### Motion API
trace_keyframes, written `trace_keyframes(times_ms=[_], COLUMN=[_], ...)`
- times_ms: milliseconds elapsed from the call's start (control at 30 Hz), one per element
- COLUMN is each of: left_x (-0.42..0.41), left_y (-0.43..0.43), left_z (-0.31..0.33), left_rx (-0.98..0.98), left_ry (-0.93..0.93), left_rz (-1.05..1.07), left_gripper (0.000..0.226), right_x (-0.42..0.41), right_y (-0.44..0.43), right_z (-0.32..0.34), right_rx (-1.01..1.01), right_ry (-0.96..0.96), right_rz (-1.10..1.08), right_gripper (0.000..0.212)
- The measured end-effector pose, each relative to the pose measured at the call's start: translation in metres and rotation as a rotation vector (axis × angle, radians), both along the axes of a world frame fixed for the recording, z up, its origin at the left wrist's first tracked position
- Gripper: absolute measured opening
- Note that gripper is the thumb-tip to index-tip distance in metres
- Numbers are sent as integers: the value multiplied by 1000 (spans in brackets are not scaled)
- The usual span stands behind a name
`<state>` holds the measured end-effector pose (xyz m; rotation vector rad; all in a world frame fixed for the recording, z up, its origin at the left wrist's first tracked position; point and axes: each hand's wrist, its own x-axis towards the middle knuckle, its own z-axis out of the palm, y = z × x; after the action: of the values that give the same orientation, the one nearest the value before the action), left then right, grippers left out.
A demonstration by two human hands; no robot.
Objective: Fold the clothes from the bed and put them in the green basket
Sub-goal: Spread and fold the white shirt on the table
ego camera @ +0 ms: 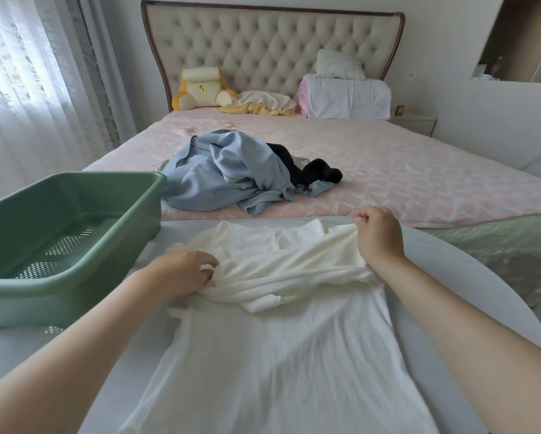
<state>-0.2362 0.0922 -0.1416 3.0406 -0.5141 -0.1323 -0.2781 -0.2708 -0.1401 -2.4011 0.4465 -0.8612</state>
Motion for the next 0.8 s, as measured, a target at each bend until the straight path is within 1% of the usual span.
trace_keyframes(times_ms=[33, 67, 100, 133, 167, 200, 267, 300, 367, 433, 467, 500, 533, 600, 633, 667, 700, 767, 800], left_x=[3, 5, 8, 10, 11, 10, 9, 11, 15, 19, 20, 19, 18, 13, 10, 9, 8, 7, 8], left_y=[1, 2, 3, 4, 5, 5, 5, 5, 4, 3, 3, 3, 3, 6, 9, 12, 14, 14, 13], left_z=[-1, -4, -7, -12, -16, -18, -21, -22, -24, -24, -20, -16, -10, 5, 8, 8, 4, -11, -20], left_rx=[5, 0, -16, -30, -52, -68, -104, -133, -234, -361, -426, -506, -615, -884, -947, -916, -783, -402, -277], left_ry=[-23, -47, -69, -75, -59, -13, 77, 75, 26, 7, -38, -122, -226, -379, -406, -396, -365, -276, -227], left_rz=[4, 8, 6, -7, -26, -40, -39, -22, 54, 120, 137, 172, 236, 404, 450, 456, 428, 347, 344], left_gripper=[28, 24, 22, 22, 27, 39, 61, 64, 56, 43, 32, 19, 12, 10, 15, 24, 33, 42, 44], right_x=[1, 1, 0, -3, -6, -9, -8, -6, -2, -1, -2, -2, -3, -3, -3, -3, -2, -2, -3], right_y=[-3, -5, -6, -5, -3, 0, 9, 12, 23, 34, 36, 37, 37, 32, 29, 28, 27, 28, 30], right_z=[-3, -5, -9, -12, -15, -18, -23, -24, -23, -23, -23, -23, -22, -23, -24, -23, -22, -22, -21], right_rx=[47, 73, 76, 48, -4, -82, -283, -332, -350, -442, -502, -572, -646, -723, -693, -626, -548, -457, -449], right_ry=[-31, -16, 45, 147, 250, 316, 315, 301, 328, 403, 432, 419, 396, 348, 317, 308, 294, 293, 304], right_rz=[-47, -73, -85, -80, -59, -22, 124, 211, 362, 435, 422, 370, 296, 148, 96, 69, 53, 70, 117], right_gripper=[16, 16, 19, 24, 33, 41, 54, 57, 60, 58, 53, 47, 41, 31, 29, 28, 28, 28, 31])
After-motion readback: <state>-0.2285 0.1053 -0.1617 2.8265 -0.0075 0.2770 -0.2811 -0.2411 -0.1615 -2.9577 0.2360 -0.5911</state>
